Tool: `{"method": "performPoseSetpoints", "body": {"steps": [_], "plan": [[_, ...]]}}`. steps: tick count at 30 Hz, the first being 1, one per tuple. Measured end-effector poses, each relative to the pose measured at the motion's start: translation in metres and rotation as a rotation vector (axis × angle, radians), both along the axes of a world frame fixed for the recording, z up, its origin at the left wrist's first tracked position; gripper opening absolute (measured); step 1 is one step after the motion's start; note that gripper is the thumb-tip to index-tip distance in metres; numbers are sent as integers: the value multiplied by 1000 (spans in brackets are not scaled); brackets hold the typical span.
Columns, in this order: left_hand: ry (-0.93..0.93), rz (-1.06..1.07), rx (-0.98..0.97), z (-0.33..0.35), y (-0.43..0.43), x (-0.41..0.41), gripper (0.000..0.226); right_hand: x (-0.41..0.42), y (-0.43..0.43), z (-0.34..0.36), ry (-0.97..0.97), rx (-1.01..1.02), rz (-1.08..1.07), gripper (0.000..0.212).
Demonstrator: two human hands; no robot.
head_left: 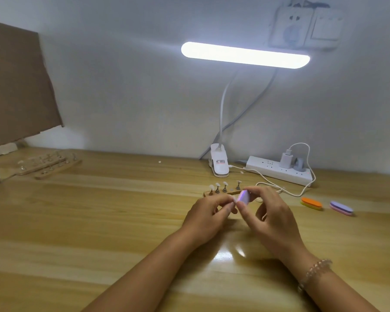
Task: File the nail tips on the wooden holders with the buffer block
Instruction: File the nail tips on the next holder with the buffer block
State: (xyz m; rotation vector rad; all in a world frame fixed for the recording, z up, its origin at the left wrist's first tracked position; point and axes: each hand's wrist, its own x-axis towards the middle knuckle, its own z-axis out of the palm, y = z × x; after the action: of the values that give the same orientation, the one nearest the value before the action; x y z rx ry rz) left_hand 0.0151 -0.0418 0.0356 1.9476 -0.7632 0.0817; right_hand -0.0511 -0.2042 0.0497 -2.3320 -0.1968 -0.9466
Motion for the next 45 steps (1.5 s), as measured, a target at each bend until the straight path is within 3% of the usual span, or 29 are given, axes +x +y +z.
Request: {"method": "performPoseSetpoints", "body": {"steps": [2,7,10,14,19,23,27,32,36,41,45], "plan": [[-42,10,47,0,0,-2,24,-1,5,0,26,-76,32,31],[-81,14,103,3,0,-5,19,2,-4,-1,41,-26,-26,31],[-82,22,100,5,1,-6,32,-2,4,-1,11,-99,31,31],[-94,15,96,5,1,-7,21,5,-3,0,55,53,-11,29],[-78,39,88,5,1,-6,33,0,5,-2,11,-68,56,30],[-77,26,32,3,0,-4,13,7,-5,-2,51,59,-43,28],[-40,31,1,5,-1,-5,10,7,-11,0,20,209,-52,21],[-56,9,14,5,0,-6,12,-1,5,0,34,-2,88,29],[-83,24,25,4,-1,-4,8,4,-4,0,76,107,9,27],[-61,21,36,4,0,-4,13,-1,6,-1,24,-57,63,33],[-85,50,32,5,-1,-3,13,5,-2,-1,97,58,-19,30]]}}
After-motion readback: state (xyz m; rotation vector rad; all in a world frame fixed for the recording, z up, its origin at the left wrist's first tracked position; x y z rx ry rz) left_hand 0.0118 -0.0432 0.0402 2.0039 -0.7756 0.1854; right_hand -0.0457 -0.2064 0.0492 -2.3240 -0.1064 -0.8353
